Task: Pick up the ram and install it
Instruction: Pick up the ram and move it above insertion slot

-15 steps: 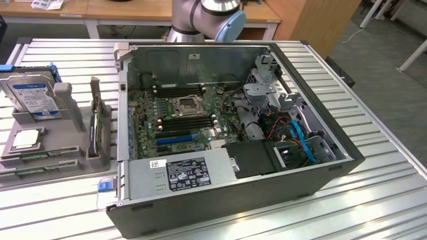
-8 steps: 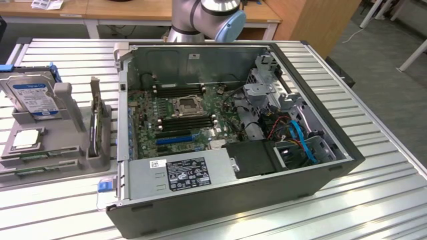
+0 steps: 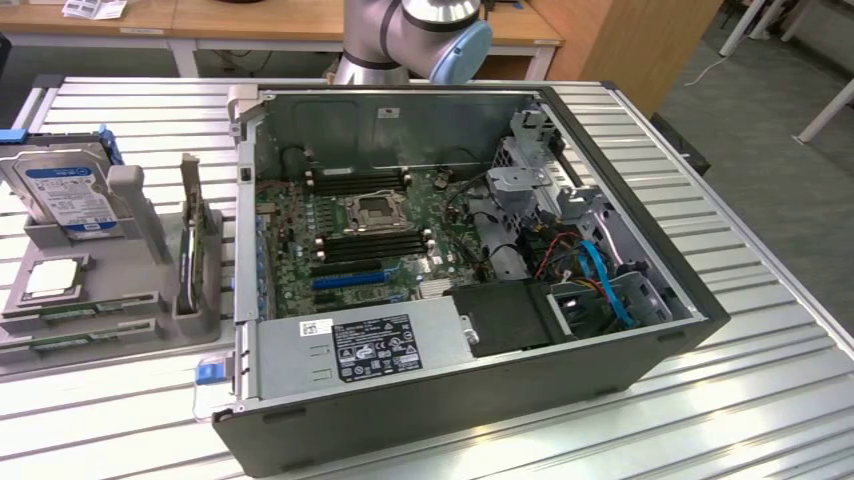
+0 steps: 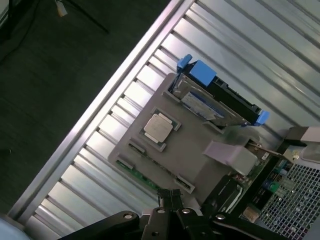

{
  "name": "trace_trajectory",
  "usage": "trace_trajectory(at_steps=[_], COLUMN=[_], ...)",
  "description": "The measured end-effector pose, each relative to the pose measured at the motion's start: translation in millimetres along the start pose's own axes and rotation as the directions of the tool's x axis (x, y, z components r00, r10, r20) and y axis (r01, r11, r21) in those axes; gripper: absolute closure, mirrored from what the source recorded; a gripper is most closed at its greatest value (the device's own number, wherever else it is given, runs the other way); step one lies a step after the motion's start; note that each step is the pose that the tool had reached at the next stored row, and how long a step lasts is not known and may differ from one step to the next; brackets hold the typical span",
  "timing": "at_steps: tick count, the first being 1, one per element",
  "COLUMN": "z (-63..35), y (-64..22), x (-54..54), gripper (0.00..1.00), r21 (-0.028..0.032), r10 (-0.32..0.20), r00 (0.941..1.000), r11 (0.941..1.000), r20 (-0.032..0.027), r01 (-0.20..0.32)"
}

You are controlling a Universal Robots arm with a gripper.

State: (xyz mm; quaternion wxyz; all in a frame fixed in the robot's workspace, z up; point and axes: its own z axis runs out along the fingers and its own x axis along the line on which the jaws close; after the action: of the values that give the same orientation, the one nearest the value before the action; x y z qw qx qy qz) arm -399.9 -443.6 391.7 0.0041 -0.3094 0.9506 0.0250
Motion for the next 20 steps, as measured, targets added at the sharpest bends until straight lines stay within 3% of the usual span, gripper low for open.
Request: trace_trajectory(at_steps=[6,11,15,20], z=[0.0,0.0,0.0,0.0], y=[0.0,0.0,0.0,0.0], x=[0.0,0.0,0.0,0.0], gripper=[0.90,0.90,0.90,0.90], r21=[-0.0019,-0.0036,-0.0052,-0.0074], r10=[-0.075,-0.137,-0.187,-0.253], r00=[0.9972,0.9906,0.9823,0.9674], r11=[0.9972,0.9906,0.9824,0.9675], r20=[-0.0033,-0.0060,-0.0081,-0.0107], r01=[0.075,0.137,0.187,0.253])
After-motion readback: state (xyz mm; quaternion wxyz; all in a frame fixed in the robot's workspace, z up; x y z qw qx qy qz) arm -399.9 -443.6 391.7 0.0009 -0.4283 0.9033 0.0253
